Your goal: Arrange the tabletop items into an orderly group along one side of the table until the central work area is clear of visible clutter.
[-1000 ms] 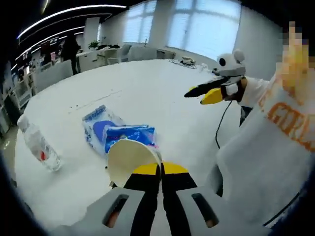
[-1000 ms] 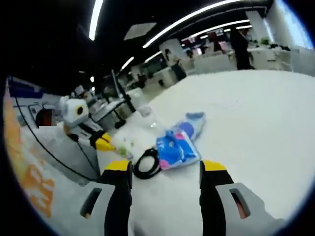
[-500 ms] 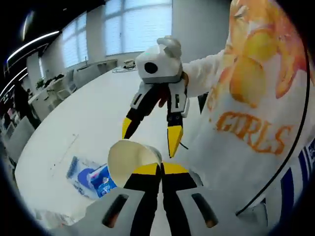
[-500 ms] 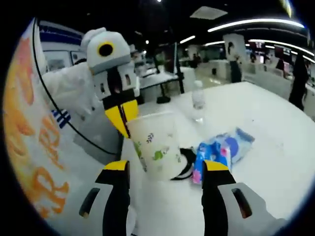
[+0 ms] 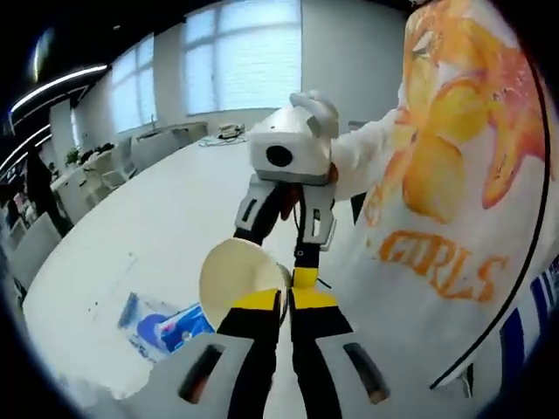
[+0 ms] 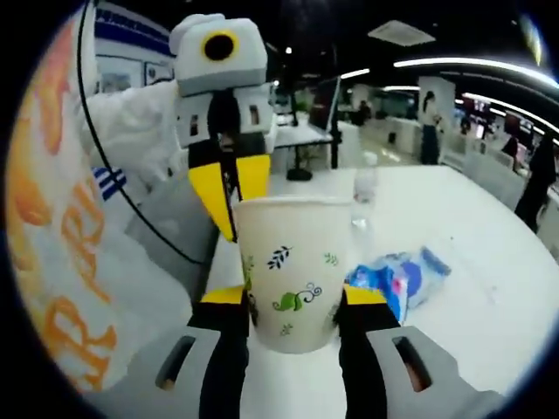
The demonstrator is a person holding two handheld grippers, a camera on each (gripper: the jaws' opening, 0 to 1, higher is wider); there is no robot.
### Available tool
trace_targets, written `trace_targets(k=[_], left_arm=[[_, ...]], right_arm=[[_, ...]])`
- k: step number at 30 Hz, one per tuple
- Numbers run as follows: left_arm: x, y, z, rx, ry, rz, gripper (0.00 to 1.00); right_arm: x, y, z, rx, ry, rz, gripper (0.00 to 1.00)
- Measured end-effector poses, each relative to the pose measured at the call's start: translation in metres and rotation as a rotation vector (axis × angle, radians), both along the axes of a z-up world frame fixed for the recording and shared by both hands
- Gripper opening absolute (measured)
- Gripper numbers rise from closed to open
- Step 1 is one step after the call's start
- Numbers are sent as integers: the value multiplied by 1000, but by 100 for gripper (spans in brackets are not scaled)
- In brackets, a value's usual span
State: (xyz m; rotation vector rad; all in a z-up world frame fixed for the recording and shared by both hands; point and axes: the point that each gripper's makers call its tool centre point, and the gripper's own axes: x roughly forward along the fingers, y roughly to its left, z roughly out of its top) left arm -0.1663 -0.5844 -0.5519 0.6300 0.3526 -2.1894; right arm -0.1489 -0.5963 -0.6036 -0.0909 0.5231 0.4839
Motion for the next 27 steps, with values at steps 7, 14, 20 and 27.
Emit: trace_targets(k=[7, 14, 20, 27], left_arm=[[-1, -6, 10, -24, 11, 63, 21], [2, -14, 8, -33, -26, 99, 0], [-2, -7, 0, 9, -60, 39, 0], [45, -6, -9, 5, -213, 78, 0]], right_arm=[[8, -7, 4, -23, -33, -89, 38], [11, -7, 2, -52, -42, -129, 39], [8, 0, -5, 16, 3, -122, 40], [-4, -9, -14, 68, 39, -181, 48]])
